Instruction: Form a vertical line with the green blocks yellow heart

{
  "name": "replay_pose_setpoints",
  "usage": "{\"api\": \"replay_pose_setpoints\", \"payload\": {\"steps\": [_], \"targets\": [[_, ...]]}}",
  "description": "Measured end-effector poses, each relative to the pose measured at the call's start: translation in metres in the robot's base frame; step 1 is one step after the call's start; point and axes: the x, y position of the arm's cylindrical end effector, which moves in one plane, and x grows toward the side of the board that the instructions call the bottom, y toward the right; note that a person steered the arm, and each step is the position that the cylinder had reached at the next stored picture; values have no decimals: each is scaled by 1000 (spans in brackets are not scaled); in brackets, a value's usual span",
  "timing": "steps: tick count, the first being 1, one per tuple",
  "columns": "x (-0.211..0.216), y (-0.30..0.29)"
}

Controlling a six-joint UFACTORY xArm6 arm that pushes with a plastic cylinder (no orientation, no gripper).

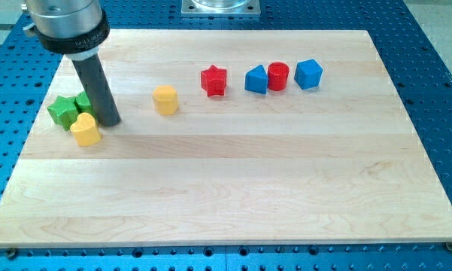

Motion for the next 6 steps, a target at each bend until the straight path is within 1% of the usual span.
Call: {"api": "replay_pose_setpoints", "payload": {"steps": [2, 3, 4, 5, 6], "targets": [[-52, 0], [-41, 8], [-3, -3], [-7, -59], [-35, -60]]}}
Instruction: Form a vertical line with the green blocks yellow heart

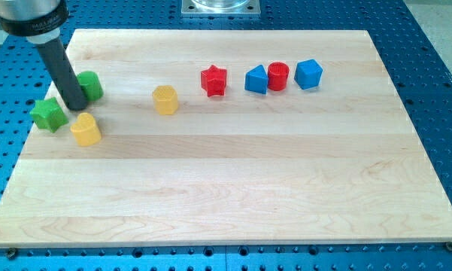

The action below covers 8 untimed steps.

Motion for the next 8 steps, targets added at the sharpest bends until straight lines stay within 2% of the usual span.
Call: {"api": "replay_pose_setpoints", "payload": {"steps": [2, 3, 6, 7, 8], "targets": [[5, 77], [-30, 87], [-31, 18], [6, 45], [65, 52]]}}
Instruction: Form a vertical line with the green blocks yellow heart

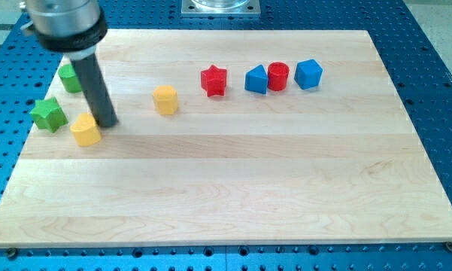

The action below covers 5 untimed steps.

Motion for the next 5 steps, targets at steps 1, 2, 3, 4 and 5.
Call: {"api": "replay_pose_setpoints", "payload": {"steps": [1, 2, 3, 4, 5], "targets": [[25, -18], [50, -23], [58, -29], [66, -32], [67, -46]]}}
